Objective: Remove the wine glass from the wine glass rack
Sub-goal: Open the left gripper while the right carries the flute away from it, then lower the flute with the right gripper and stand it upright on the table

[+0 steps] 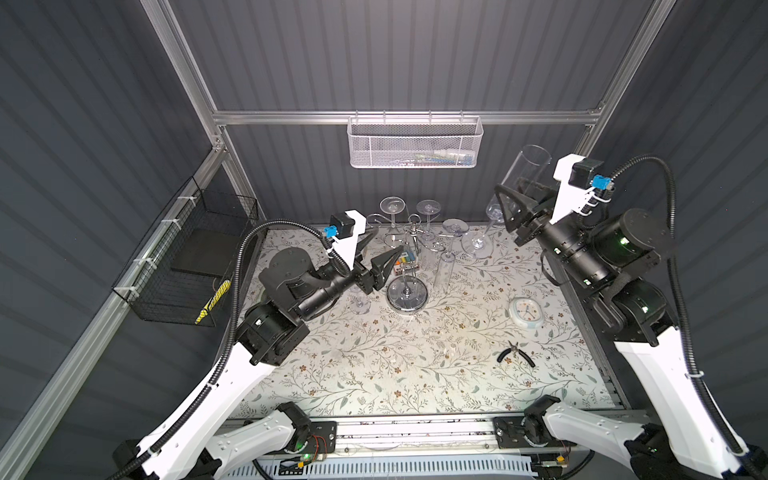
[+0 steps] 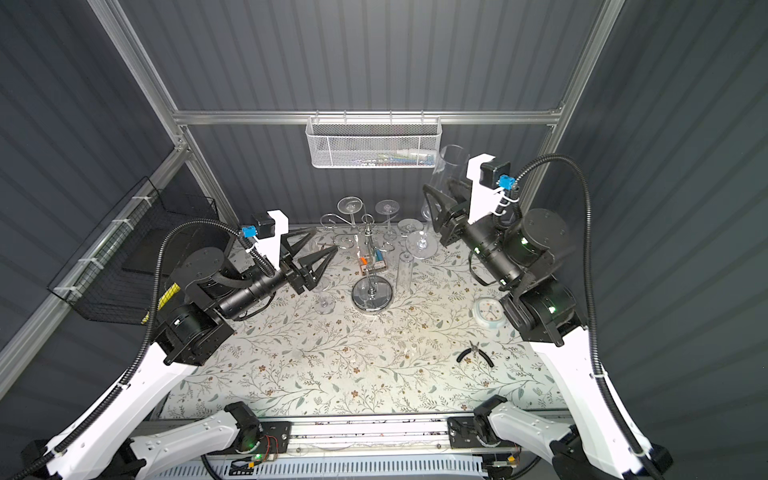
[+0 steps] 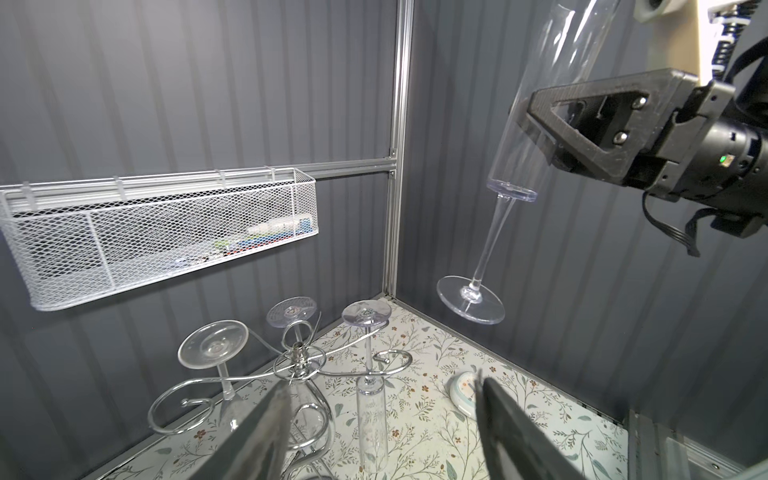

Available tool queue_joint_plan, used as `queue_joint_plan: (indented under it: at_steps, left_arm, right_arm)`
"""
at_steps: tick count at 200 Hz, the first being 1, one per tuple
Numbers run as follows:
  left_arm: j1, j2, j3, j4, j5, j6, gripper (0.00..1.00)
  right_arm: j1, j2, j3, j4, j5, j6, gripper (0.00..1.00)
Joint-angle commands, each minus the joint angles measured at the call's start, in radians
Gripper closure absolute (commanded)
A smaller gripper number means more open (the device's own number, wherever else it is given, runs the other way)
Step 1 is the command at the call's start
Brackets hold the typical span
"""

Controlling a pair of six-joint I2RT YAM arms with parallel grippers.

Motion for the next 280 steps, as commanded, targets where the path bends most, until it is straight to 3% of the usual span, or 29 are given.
queue_joint_plan:
  at_steps: [1,46,155,215,280]
  left_arm:
    - [-0.008,-0.018,-0.011,0.016,-0.041,-0.024,0.28]
    - [-0.008,-0.034,-0.042,0.021,-0.067,-0.047,0.28]
    - [-0.007,-0.042,-0.094,0.070,-0.110,-0.135,0.29]
    - [-0.008,-0.023,-0.109,0.062,-0.112,-0.130,0.28]
    - [-0.007,0.002,-0.177,0.123,-0.133,-0.166,0.27]
  right_arm:
    - [-0.040,-0.020,-0.026,0.000,0.015,-0.062,0.67]
    - [-0.157,-0.040,-0.132,0.031,0.011,-0.080,0.68]
    - [-0.370,-0.093,-0.626,0.495,-0.092,-0.015,0.72]
    - [-0.403,0.045,-0.822,0.785,-0.135,-0.028,0.72]
    - [-0.416,0.371,-0.881,1.127,-0.154,-0.022,0.73]
